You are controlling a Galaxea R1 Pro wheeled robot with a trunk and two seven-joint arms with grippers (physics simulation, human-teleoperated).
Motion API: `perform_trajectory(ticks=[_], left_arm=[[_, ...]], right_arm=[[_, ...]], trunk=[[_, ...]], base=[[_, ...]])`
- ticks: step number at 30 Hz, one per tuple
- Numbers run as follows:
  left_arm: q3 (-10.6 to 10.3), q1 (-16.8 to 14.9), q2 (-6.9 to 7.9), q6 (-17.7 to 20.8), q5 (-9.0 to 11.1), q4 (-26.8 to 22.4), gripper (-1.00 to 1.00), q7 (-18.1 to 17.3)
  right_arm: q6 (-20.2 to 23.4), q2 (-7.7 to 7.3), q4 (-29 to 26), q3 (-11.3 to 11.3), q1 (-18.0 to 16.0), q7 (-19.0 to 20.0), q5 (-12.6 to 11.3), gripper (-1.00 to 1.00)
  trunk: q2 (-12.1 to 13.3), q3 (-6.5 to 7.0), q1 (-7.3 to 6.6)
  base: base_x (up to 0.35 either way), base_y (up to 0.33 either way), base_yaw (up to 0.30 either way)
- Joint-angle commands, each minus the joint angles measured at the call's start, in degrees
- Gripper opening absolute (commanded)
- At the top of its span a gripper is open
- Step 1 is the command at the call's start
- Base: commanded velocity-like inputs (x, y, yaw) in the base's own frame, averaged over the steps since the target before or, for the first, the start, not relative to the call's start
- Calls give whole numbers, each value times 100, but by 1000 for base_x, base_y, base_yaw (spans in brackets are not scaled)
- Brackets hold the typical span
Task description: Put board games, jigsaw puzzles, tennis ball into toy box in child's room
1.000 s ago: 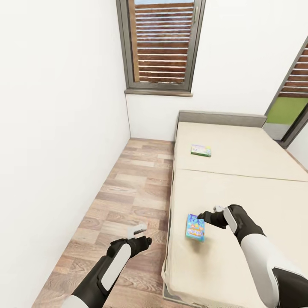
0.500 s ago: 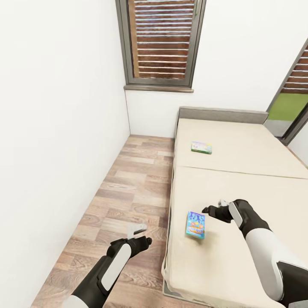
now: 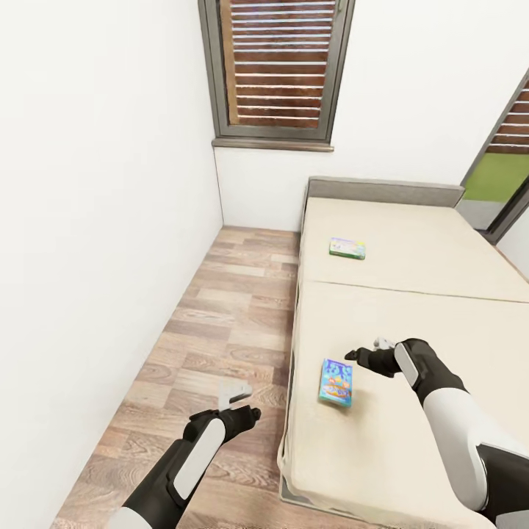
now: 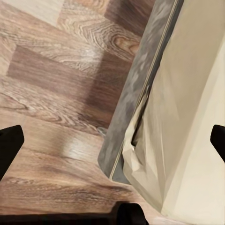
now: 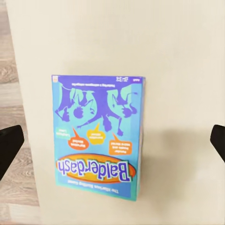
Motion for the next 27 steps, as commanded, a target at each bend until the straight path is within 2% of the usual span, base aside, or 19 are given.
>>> perform_trajectory(ticks=[1,27], left_arm=[[-10,-4,2,4,60,-8,100,57],[-1,-4,12,4,56,-8,100,52]], right_arm=[[30,1,-5,-16,-3,-6,-35,100],[34,-7,-2,-18,-17,80,-35,100]], trunk=[[-3,-14,0],[-3,-258,0]], base=[[0,0,0],[0,0,0]])
